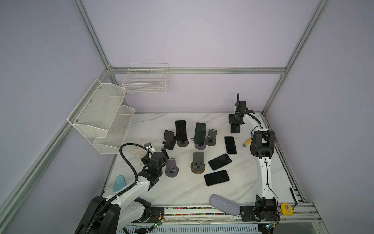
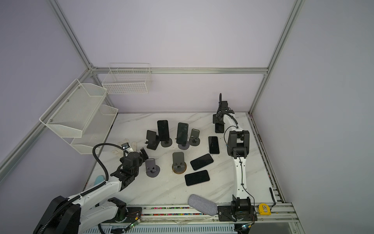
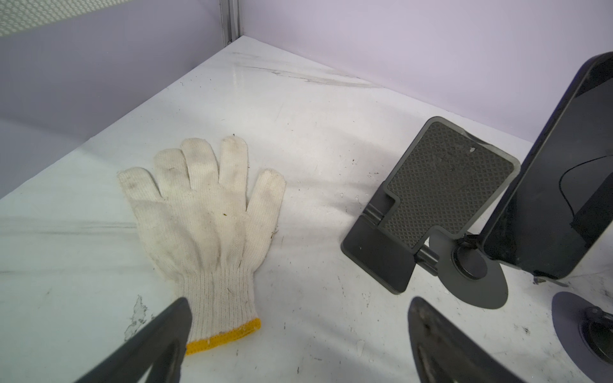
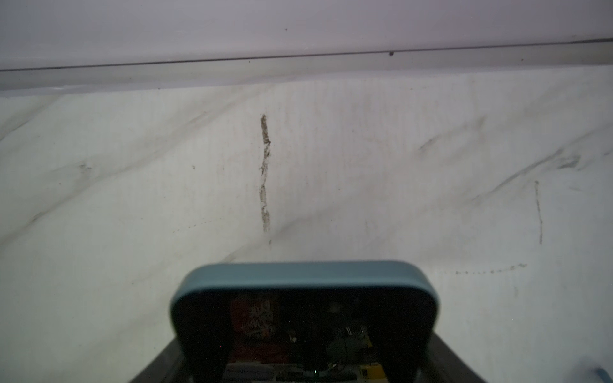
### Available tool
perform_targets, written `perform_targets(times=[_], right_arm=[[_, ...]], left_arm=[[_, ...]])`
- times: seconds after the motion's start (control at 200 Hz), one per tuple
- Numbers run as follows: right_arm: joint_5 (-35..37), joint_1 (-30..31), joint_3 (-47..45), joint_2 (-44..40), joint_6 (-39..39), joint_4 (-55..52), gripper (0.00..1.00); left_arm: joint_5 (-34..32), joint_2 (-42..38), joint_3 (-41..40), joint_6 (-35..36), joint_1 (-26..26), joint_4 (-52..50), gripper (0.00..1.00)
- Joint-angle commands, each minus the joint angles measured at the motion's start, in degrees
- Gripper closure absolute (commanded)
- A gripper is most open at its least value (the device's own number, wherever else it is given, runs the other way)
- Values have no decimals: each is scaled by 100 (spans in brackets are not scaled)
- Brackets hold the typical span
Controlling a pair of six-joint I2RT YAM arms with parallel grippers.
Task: Remove the phone from the phone stand
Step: Place the phone at the top-right of the table.
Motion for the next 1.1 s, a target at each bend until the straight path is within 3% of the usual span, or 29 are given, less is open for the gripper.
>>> perform_targets(times=[0.0,0.33,1.095], right_arm=[[-31,-30,-77,225,-111,-125,39],[-175,-36,-304,302,0,-31,40],[417,-21,-1652,-169,124,447,37]], left_arm=[[-112,-40,264,82,-22,-407,0],[-306,-324,56,77,-17,-280,0],[-166,-201,150,128,-20,-325,0]])
